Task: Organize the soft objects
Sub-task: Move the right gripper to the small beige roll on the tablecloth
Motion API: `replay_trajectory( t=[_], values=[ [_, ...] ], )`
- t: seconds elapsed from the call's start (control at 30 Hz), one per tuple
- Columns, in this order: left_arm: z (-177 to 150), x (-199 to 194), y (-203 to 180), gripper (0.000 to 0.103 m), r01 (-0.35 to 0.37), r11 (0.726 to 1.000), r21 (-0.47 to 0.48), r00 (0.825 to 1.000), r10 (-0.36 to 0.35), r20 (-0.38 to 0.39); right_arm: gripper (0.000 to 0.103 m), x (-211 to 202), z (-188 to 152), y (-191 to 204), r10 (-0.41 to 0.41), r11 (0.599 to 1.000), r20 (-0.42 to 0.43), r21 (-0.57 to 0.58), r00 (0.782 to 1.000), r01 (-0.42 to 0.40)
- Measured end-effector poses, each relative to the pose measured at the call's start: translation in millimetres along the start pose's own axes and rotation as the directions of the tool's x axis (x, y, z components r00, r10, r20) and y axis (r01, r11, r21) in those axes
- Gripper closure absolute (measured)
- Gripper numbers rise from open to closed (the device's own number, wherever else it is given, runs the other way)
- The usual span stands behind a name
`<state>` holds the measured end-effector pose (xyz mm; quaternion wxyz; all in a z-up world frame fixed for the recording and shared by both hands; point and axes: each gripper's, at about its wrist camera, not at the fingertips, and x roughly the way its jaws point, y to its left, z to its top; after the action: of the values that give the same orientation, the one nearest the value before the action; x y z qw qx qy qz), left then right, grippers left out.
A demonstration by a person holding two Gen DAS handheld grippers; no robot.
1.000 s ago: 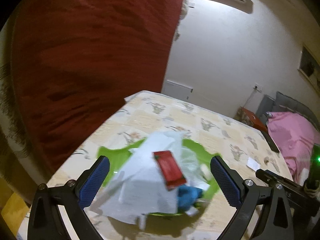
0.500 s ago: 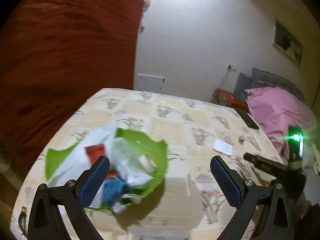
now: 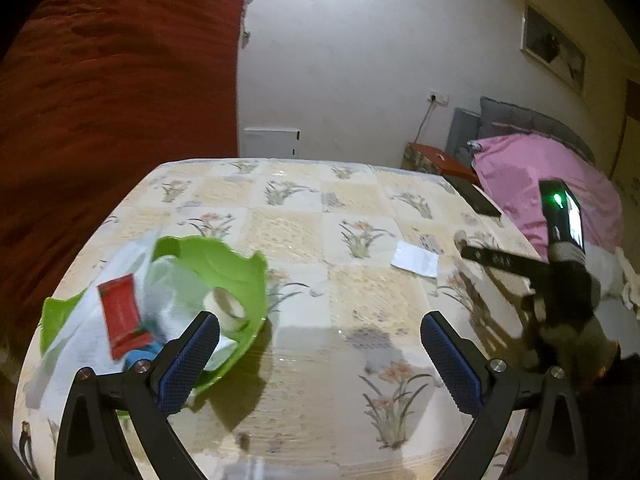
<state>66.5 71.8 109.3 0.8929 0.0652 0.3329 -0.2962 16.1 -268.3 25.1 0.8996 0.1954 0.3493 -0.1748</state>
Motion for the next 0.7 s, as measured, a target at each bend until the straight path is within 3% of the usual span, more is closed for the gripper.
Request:
replay_trajectory(
  t=[0.47, 0.7],
  values=[
    [-3.4, 25.3, -10.1, 0.000, 0.007, 1.000, 0.026, 0.998, -0.005, -0.056, 0.053, 36.6, 27.5, 4.1, -0.015, 1.000, -0.014, -0.011, 1.000, 0.015],
    [-1.2, 36.6, -15.8, 0.000, 0.012, 0.999, 0.036, 0.997, -0.010, -0.070, 0.073, 40.5, 31.5, -3.0, -0.026, 1.000, -0.014, -0.011, 1.000, 0.025]
  ],
)
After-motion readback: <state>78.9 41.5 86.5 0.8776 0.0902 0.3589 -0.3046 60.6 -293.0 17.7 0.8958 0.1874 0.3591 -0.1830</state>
